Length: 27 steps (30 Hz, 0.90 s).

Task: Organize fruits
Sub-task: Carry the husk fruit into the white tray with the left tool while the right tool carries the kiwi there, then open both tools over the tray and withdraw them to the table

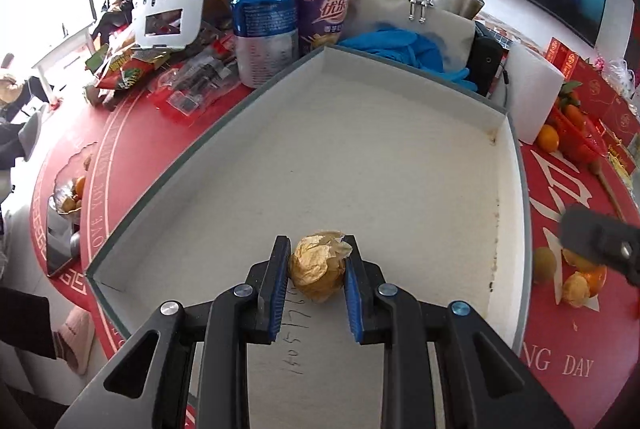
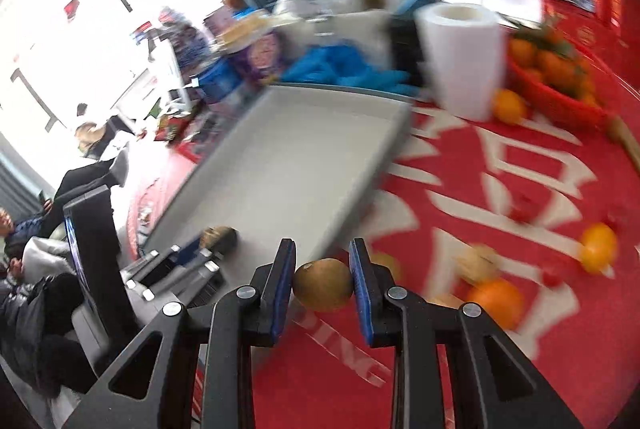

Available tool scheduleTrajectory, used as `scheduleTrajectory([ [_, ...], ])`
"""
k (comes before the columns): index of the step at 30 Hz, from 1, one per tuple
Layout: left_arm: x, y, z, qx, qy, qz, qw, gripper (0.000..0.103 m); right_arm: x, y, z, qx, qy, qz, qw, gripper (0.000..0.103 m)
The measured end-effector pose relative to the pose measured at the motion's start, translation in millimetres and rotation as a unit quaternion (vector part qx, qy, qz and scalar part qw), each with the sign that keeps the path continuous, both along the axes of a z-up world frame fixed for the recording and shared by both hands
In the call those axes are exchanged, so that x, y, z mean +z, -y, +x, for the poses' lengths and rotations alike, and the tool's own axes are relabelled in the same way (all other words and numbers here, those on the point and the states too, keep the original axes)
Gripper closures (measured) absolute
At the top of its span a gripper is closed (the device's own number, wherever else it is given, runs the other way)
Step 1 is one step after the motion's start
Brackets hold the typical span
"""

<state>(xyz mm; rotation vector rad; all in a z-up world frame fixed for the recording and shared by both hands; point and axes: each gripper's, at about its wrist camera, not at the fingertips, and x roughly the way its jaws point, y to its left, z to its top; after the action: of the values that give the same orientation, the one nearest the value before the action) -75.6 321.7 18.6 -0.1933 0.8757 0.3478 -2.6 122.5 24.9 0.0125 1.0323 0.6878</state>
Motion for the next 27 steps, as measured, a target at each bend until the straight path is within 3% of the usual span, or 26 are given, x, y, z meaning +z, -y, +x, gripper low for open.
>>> scheduleTrajectory([
  [5,-2,1,-3,-0.002,0.004,0.003,1.0,0.071,-6,-42,4,0.025,0.0,-0.001,1.0,0.074],
  [7,-3,3,-4,-0.007,0.006,0.003,1.0,0.059,-10,-48,7,0.028,-0.005,-0.003,1.0,0.074],
  [9,-3,3,-6,-0.003,0.01,0.005,0.9999,0.031,-15,-51,10,0.032,-0.015,-0.003,0.999,0.074],
  [11,-1,3,-9,0.003,0.023,0.006,0.9997,0.024,-18,-50,12,0.033,-0.025,-0.002,0.999,0.071],
  [14,2,3,-8,0.007,0.029,0.003,0.9996,0.022,-12,-45,11,0.024,-0.01,-0.004,1.0,0.008],
  [15,3,4,-8,0.006,0.029,0.003,0.9995,0.022,-7,-39,9,0.012,0.008,-0.002,1.0,0.004],
  [17,7,7,-7,0.006,0.028,0.01,0.9996,0.022,5,-30,7,0.001,0.031,0.006,1.0,0.003],
  [21,20,27,-13,-0.017,0.045,0.027,0.9985,0.022,14,-7,10,-0.027,0.023,0.029,0.999,0.001],
  [27,42,94,-23,-0.128,0.074,0.045,0.988,0.022,19,57,15,-0.109,0.03,0.024,0.993,0.001],
])
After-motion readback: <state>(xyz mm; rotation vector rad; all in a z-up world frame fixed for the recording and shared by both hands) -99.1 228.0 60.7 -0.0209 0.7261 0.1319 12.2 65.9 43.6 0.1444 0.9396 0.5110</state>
